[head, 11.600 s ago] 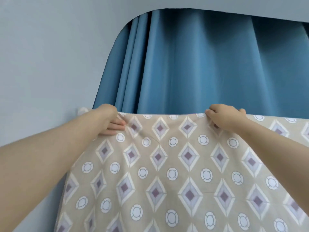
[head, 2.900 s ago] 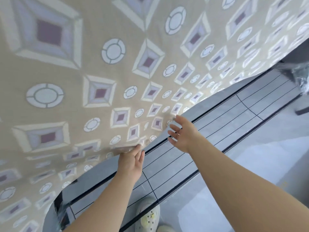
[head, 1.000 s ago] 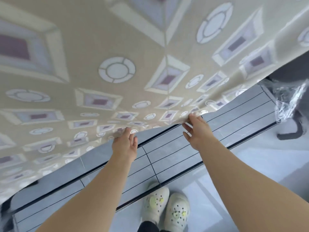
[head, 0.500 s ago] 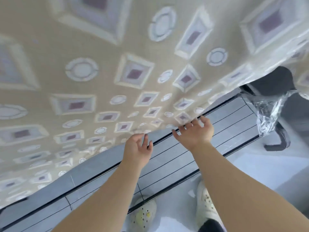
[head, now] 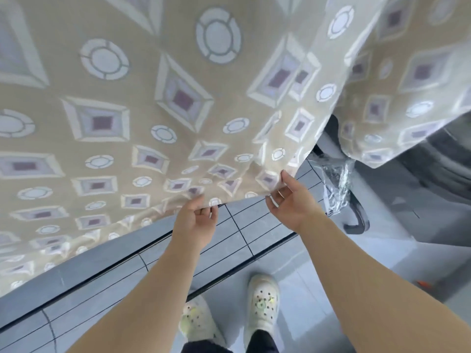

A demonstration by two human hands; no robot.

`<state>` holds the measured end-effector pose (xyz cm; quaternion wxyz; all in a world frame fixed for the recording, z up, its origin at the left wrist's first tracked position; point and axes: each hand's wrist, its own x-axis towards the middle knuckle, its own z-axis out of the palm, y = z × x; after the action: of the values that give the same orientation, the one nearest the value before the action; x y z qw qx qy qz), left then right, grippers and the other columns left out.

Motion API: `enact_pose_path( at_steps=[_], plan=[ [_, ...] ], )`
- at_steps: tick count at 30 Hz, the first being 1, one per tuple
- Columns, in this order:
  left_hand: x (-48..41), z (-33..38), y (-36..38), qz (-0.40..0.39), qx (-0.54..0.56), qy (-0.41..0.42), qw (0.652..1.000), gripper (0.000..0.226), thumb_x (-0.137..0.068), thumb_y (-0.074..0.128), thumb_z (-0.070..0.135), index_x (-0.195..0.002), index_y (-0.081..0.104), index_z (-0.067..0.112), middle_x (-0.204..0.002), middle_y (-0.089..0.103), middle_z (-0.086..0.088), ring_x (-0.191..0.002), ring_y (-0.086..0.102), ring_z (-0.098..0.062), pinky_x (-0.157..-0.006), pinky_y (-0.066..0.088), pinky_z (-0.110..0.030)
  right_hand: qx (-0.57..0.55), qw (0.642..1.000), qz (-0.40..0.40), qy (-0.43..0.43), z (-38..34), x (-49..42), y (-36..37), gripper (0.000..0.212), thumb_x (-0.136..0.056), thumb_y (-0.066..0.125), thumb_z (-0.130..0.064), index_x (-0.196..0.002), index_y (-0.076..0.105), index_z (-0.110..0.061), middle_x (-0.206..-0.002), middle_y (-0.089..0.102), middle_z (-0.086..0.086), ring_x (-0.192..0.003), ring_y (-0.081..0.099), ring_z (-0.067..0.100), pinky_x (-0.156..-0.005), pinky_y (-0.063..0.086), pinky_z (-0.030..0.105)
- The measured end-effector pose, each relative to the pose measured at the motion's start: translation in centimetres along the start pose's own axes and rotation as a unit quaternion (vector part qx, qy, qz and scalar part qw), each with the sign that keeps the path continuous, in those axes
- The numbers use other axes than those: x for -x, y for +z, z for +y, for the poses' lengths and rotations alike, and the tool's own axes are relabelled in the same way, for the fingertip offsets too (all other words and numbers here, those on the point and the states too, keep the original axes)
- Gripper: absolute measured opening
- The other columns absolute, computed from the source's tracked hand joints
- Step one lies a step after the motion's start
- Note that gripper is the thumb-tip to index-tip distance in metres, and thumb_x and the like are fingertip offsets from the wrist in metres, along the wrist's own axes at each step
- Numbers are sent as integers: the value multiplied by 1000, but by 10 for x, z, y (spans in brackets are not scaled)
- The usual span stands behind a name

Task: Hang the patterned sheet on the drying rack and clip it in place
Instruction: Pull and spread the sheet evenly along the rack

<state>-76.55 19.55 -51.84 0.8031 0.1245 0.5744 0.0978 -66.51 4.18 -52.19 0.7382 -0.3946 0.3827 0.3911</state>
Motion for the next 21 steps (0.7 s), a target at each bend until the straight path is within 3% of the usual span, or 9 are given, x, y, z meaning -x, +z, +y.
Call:
enact_pose_path(
  at_steps=[3,6,12,17,21],
  plan=[
    [-7,-12,7,13,-83,7,996,14,-90,55,1,-86,55,14,-82,61,4,-77,59,-7,-89,46,-23,70,996,44,-24,0,-10,0,10,-92,59,-24,-84,55,-19,-77,63,-4,-76,58,11,-70,46,26],
    [-16,-10,6,25,-135,42,990,15,-90,57,4,-86,55,18,-82,63,8,-78,60,-3,-88,45,-23,110,989,82,-47,5,-21,0,10,-92,59,-26,-98,54,-20,-84,63,-6,-79,60,7,-74,44,25],
    [-32,-2,2,55,-114,54,991,16,-90,59,5,-81,54,17,-82,62,5,-78,59,-6,-94,43,-25,145,980,117,-72,15,-37,3,7,-91,59,-30,-87,58,-26,-84,62,-11,-84,59,5,-89,38,31],
    [-42,3,9,94,-102,56,989,16,-89,61,7,-80,54,18,-82,60,6,-76,57,-5,-90,44,-24,143,977,138,-80,20,-38,10,12,-91,59,-28,-80,56,-25,-82,60,-11,-79,58,4,-81,36,30],
    [-41,7,24,128,-78,28,988,12,-88,63,12,-83,54,18,-80,57,6,-69,53,-5,-81,47,-21,69,992,102,-24,17,-22,7,7,-92,59,-28,-98,61,-26,-98,62,-8,-97,59,11,-88,39,33]
  ],
)
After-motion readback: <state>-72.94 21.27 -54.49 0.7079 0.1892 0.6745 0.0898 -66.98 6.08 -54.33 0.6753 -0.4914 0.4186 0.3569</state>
